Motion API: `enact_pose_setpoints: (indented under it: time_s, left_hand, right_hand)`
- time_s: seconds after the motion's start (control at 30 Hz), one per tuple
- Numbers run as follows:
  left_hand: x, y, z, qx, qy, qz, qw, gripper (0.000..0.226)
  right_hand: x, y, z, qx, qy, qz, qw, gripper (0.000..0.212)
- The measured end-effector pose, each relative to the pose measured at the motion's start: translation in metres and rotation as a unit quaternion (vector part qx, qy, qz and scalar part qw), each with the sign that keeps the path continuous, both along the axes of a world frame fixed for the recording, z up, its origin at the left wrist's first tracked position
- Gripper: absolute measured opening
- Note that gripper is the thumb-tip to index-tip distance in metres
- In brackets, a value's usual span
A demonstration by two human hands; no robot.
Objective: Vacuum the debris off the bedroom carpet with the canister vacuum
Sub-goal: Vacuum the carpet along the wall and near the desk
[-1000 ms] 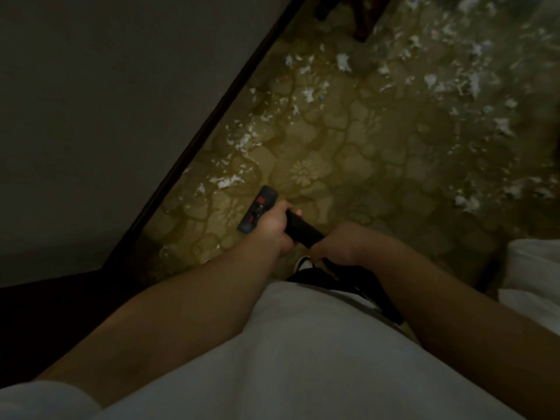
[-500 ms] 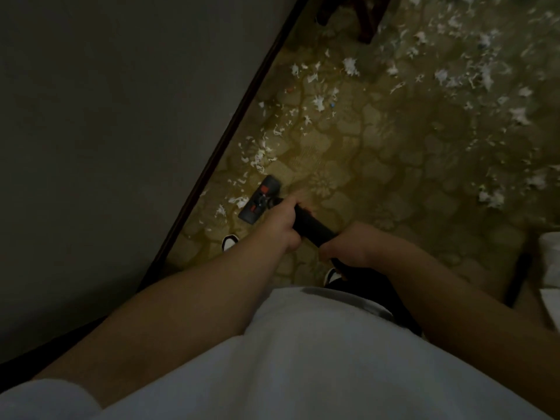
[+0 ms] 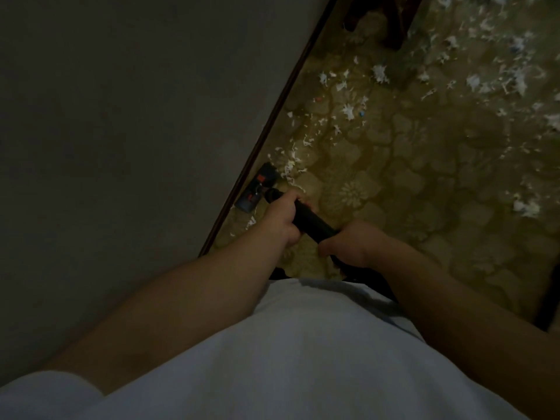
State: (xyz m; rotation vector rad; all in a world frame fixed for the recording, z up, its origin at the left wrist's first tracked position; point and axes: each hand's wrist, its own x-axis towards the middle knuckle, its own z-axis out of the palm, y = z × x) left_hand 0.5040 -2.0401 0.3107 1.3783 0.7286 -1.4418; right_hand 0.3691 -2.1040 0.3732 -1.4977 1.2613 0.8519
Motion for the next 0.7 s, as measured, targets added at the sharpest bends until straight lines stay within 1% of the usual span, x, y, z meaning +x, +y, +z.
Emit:
enact_pose_setpoints:
  time_s: [0.1, 0.2, 0.27, 0.4, 0.47, 0.6, 0.7]
  left_hand:
    - [0.000, -0.018, -0.005, 0.005, -0.004, 0.007, 1.000, 0.026]
    - [-0.011, -0.049, -0.008, 0.029, -0.023, 0.013, 0.999, 0.018]
    - [-0.024, -0.077, -0.009, 0.042, -0.036, 0.021, 0.998, 0.013]
    - [-0.063, -0.143, -0.006, 0.047, -0.038, 0.034, 0.998, 0.015]
    - [-0.086, -0.176, -0.007, 0.055, -0.032, 0.033, 0.997, 0.017]
    - [-0.135, -0.238, -0.004, 0.059, -0.016, -0.004, 0.998, 0.020]
    - [-0.166, -0.277, 0.000, 0.044, 0.001, -0.042, 0.998, 0.018]
  right_hand:
    - [-0.001, -0.018, -0.006, -0.004, -0.013, 0.020, 1.000, 0.036]
    - [-0.010, -0.051, -0.015, -0.003, -0.019, 0.031, 0.999, 0.042]
    - [-0.023, -0.080, -0.019, -0.001, -0.021, 0.045, 0.999, 0.045]
    - [-0.060, -0.152, -0.020, 0.013, -0.024, 0.039, 0.999, 0.047]
    - [-0.084, -0.184, -0.013, 0.020, -0.019, 0.040, 0.999, 0.042]
    - [-0.135, -0.238, -0.001, 0.010, -0.011, 0.004, 1.000, 0.027]
    - [-0.169, -0.267, 0.008, 0.021, -0.007, -0.034, 0.999, 0.026]
